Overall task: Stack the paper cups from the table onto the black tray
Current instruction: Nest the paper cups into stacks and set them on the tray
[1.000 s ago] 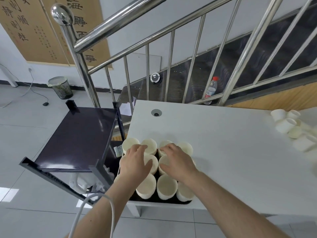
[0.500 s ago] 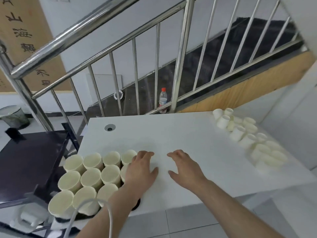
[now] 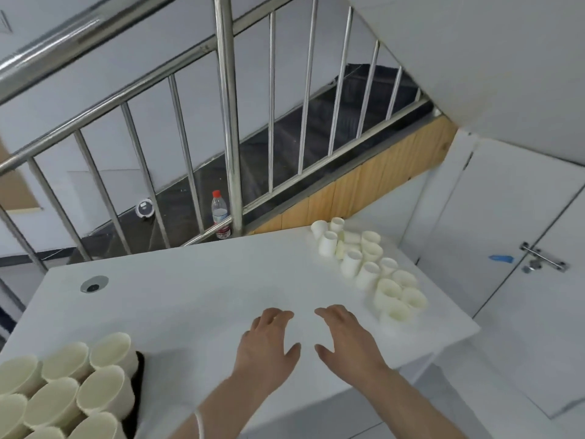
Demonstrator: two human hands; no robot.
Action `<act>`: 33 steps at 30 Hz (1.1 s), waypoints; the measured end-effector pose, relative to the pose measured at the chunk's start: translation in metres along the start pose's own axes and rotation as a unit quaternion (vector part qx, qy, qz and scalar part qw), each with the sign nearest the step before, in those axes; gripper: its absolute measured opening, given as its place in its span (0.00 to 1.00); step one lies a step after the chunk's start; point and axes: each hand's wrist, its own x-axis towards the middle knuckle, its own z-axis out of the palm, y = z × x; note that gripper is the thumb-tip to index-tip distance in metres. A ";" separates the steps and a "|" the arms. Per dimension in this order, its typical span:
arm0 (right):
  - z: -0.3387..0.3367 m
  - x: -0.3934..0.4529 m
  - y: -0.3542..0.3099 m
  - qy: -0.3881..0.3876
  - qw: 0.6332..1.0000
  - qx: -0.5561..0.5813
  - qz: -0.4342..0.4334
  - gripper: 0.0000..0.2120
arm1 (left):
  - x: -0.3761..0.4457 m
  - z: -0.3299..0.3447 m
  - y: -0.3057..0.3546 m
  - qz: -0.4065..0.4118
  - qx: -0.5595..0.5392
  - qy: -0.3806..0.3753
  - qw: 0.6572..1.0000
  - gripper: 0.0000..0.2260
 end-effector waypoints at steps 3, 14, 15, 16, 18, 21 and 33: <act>-0.006 0.010 0.026 0.000 1.000 0.005 0.017 0.29 | 0.024 0.010 0.014 0.000 -0.002 -0.008 1.000 0.24; -0.018 0.090 0.105 -0.040 0.997 -0.015 0.059 0.29 | 0.146 0.053 0.022 -0.048 -0.035 -0.032 0.998 0.24; -0.019 0.099 0.112 -0.049 0.997 -0.024 0.063 0.29 | 0.157 0.057 0.023 -0.051 -0.040 -0.034 0.997 0.24; -0.019 0.109 0.119 -0.059 0.995 -0.029 0.069 0.29 | 0.169 0.060 0.024 -0.053 -0.046 -0.038 0.997 0.24; -0.022 0.126 0.130 -0.060 0.995 -0.036 0.073 0.29 | 0.187 0.063 0.025 -0.050 -0.047 -0.035 0.997 0.24; -0.026 0.159 0.145 -0.063 0.994 -0.042 0.074 0.29 | 0.217 0.063 0.021 -0.055 -0.047 -0.030 0.997 0.24; -0.019 0.269 0.184 -0.076 0.994 -0.044 0.061 0.28 | 0.288 0.075 0.012 -0.079 -0.041 -0.014 0.996 0.25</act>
